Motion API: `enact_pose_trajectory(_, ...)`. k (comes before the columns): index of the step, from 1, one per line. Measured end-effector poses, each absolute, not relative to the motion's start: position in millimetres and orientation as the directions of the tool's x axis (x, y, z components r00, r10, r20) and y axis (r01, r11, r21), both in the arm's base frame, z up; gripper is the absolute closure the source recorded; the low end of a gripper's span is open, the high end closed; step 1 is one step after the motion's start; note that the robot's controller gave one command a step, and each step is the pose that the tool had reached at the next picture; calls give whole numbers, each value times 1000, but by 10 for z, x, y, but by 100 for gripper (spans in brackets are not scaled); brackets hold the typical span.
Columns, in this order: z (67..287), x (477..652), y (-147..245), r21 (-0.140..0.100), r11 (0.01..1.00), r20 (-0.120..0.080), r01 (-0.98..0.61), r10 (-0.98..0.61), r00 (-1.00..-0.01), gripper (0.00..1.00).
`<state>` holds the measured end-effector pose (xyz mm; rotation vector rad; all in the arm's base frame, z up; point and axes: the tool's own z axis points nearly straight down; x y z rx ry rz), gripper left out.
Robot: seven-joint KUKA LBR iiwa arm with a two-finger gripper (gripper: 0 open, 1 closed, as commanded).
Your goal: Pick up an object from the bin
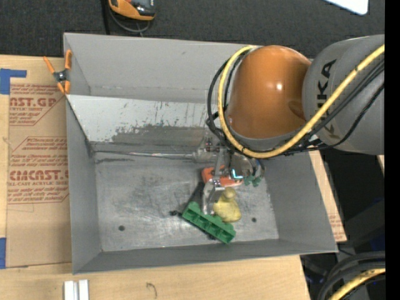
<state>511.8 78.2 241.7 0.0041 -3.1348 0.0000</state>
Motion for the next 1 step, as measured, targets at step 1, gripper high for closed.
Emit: enact_pose_trajectory(1, 2456, 5134, 777, 1, 1000, -1, -1, -1, -1000, 0)
